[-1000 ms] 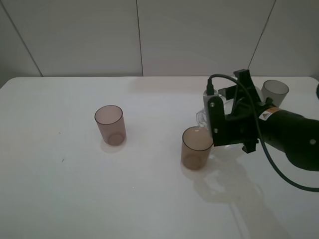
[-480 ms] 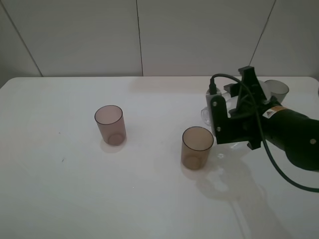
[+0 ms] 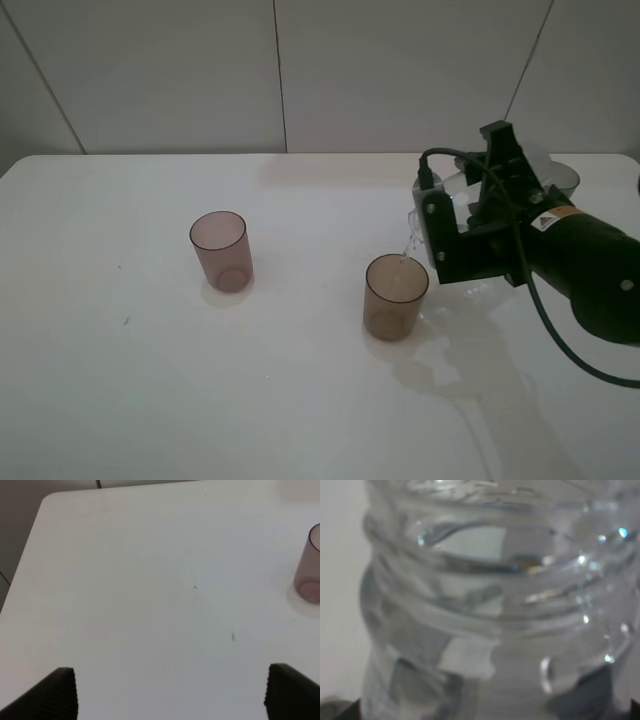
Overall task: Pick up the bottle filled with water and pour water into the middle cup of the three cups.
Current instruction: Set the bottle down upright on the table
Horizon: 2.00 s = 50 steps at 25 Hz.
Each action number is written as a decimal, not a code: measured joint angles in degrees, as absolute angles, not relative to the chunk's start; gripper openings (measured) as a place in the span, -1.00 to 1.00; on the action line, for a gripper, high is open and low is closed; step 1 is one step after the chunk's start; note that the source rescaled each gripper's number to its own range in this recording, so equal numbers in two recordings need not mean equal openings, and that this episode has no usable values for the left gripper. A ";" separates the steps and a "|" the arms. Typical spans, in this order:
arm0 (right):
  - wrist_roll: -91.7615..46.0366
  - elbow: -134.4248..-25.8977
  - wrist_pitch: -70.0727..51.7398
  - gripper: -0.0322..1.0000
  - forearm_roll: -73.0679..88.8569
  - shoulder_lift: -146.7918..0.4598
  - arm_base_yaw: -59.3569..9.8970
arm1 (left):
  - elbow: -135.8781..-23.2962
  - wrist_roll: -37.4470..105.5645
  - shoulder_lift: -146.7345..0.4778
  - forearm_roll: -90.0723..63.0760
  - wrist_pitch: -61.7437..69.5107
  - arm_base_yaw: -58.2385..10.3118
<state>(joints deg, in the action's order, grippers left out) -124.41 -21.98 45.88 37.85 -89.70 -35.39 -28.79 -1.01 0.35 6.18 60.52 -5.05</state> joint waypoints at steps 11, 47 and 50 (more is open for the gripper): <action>-125.51 -21.98 49.31 -0.91 37.86 -89.70 -36.24 | -28.79 -1.01 0.35 6.18 60.52 -5.05; -128.29 -20.18 55.06 -0.91 37.79 -90.25 -39.98 | -28.79 -1.01 0.35 6.18 60.52 -5.05; -129.61 -20.18 56.20 -0.91 37.79 -91.62 -40.04 | -28.79 -1.01 0.35 6.18 60.52 -5.05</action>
<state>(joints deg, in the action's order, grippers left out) -129.61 -20.18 56.20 37.79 -91.62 -40.04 -28.79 -1.01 0.35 6.18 60.52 -5.05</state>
